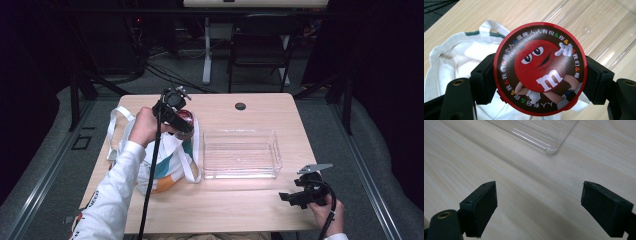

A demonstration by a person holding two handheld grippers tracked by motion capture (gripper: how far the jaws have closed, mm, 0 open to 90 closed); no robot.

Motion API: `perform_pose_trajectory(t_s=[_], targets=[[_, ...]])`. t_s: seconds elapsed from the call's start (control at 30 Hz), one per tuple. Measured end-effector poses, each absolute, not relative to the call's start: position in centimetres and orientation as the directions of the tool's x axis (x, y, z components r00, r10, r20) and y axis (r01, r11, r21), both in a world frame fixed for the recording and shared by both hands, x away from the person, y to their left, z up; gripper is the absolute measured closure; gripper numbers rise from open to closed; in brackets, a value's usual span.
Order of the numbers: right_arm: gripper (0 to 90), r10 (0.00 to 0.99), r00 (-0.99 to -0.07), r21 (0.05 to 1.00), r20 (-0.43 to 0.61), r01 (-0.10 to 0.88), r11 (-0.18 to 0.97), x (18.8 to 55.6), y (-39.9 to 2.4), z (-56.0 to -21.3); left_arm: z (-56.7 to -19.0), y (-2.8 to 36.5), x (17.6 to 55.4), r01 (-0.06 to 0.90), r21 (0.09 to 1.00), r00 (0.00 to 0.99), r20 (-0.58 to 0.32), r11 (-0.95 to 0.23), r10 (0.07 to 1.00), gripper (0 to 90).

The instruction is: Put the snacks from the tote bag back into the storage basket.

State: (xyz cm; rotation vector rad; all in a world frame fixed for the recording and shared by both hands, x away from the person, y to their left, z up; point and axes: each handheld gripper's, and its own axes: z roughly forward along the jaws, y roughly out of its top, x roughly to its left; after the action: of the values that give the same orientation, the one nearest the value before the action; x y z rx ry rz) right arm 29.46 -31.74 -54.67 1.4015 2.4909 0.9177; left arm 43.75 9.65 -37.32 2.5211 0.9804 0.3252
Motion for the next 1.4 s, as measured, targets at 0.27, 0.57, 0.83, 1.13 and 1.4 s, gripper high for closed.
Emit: perform_pose_trajectory(t_s=[0.27,0.57,0.83,1.13,1.4], targets=[[13.3,0.812,-0.558,0.571,0.169,0.727,0.381,29.5,-31.7,-54.7,-37.8,7.9,43.6,0.569,0.461,0.751,0.047,-0.681,0.659,25.7],[13.3,0.811,-0.559,0.572,0.172,0.727,0.38,29.5,-31.7,-54.7,-38.4,5.7,43.4,0.543,0.462,0.783,0.022,-0.701,0.621,25.7],[13.4,0.81,-0.561,0.576,0.168,0.723,0.381,29.5,-31.7,-54.7,-39.8,3.2,43.1,0.536,0.456,0.803,-0.015,-0.711,0.596,25.7],[13.4,0.81,-0.562,0.575,0.167,0.723,0.383,29.5,-31.7,-54.7,-42.3,1.4,42.9,0.55,0.44,0.807,-0.064,-0.709,0.587,25.7],[13.5,0.807,-0.569,0.566,0.158,0.722,0.399,29.5,-31.7,-54.7,-44.5,0.9,42.8,0.575,0.416,0.796,-0.085,-0.704,0.6,25.7]])
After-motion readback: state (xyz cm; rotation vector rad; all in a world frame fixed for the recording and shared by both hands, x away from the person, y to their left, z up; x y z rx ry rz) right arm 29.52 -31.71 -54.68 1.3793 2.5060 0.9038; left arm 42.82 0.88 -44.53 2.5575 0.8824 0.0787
